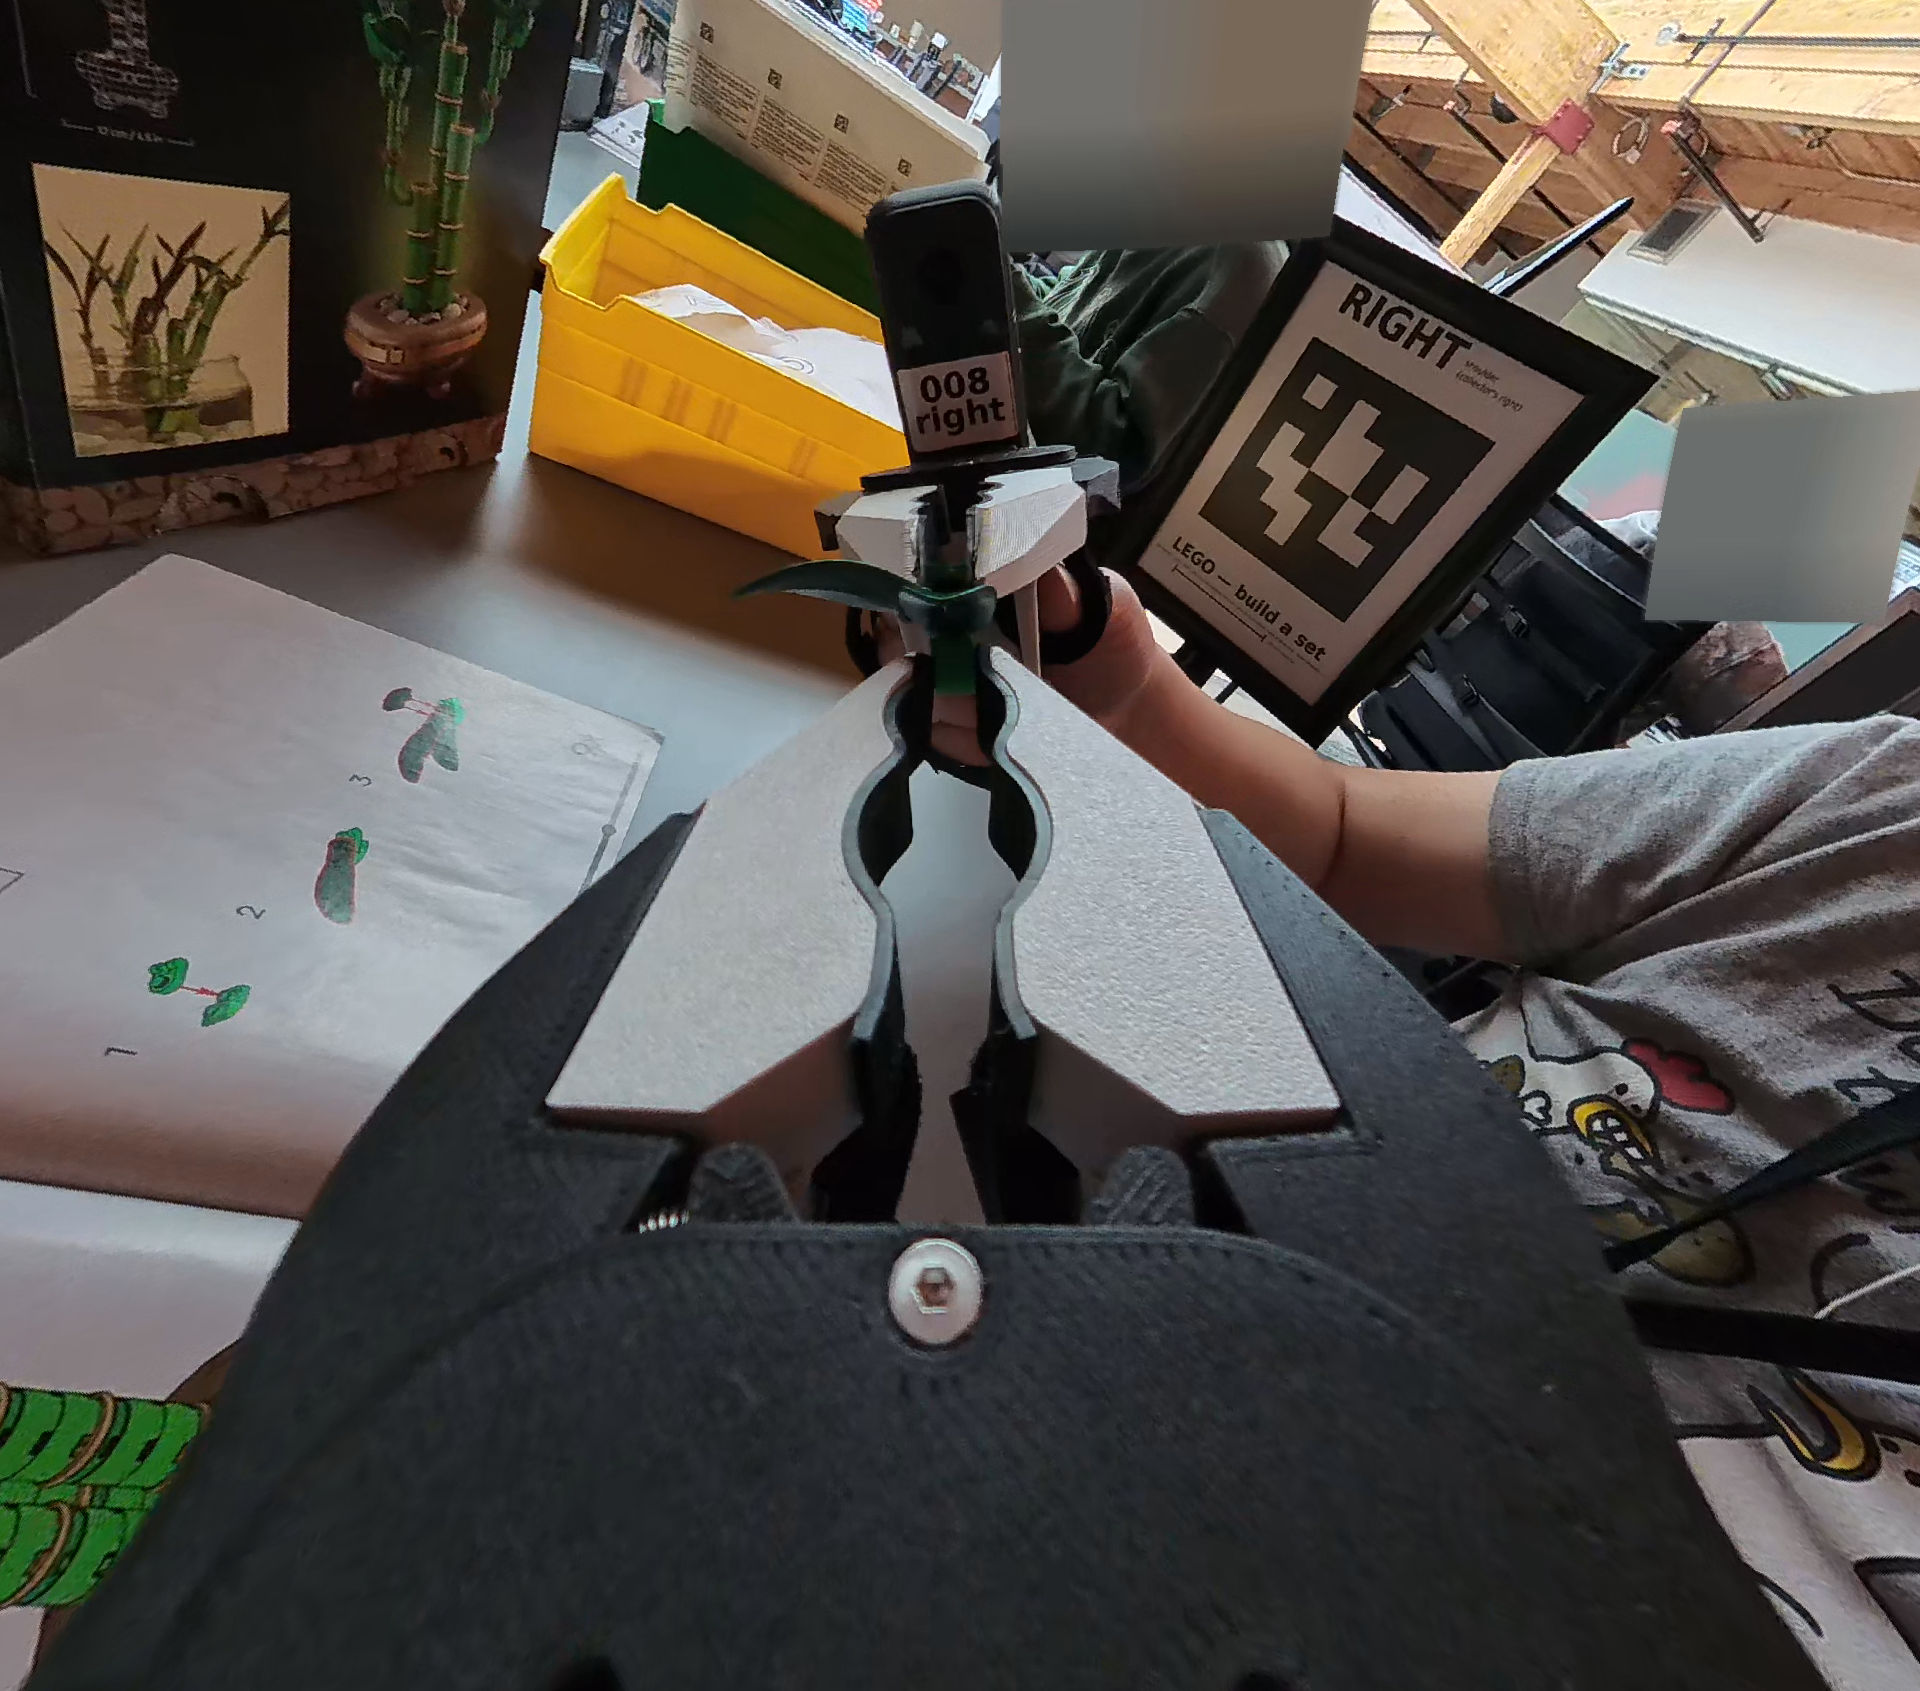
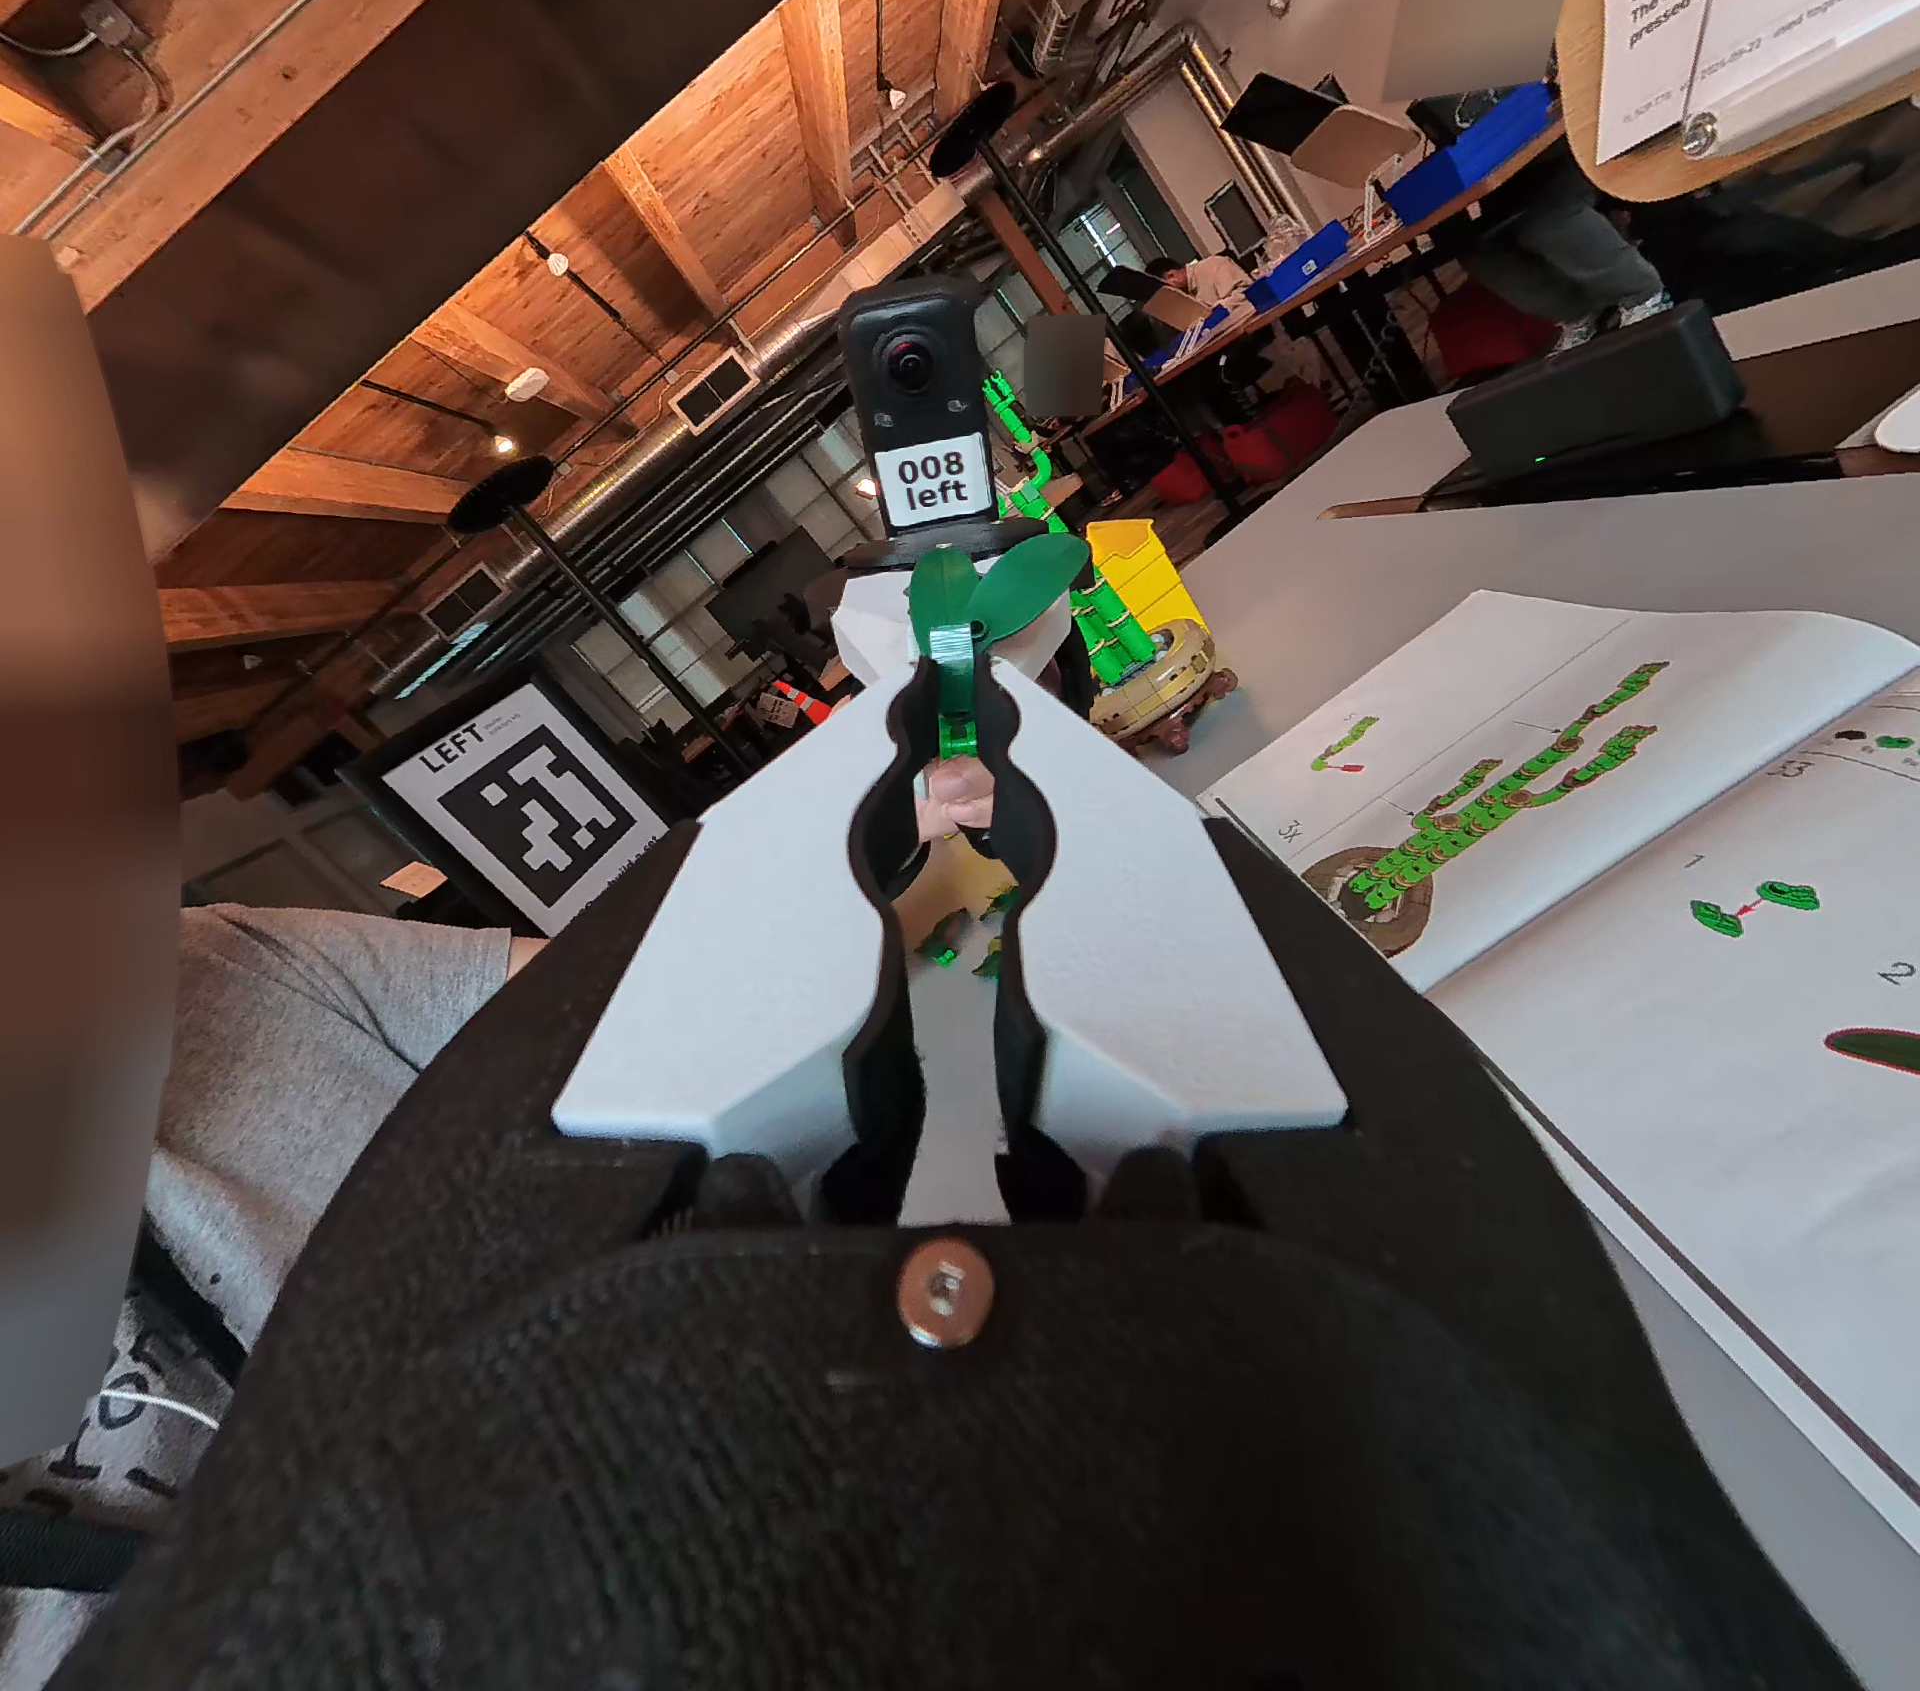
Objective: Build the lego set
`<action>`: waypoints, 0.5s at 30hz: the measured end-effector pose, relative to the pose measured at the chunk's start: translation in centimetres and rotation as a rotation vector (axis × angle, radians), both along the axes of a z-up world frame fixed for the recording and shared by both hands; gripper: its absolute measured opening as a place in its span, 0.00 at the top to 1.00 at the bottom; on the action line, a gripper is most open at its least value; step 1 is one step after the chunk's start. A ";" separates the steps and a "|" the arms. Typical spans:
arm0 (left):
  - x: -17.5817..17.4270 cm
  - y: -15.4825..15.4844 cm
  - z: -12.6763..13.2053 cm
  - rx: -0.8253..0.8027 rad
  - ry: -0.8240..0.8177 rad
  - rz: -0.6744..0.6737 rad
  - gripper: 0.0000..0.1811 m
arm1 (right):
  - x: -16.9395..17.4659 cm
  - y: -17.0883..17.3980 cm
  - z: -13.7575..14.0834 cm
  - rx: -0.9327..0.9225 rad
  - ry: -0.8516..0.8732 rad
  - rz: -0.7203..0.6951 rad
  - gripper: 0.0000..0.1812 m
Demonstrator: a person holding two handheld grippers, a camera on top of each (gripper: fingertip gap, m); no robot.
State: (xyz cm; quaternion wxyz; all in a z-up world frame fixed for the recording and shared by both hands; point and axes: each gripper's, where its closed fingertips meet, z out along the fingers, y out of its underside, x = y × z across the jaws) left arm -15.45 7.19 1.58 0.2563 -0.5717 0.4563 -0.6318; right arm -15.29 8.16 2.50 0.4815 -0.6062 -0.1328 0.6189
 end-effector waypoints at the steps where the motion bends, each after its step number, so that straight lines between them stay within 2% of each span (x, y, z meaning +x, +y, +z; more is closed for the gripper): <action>1: 0.0 0.0 0.0 0.002 0.001 0.003 0.97 | 0.0 0.0 0.0 -0.002 0.001 0.004 0.98; 15: -0.1 0.3 -0.2 0.109 0.031 0.043 0.97 | -0.3 0.1 -0.2 0.019 -0.036 -0.026 0.97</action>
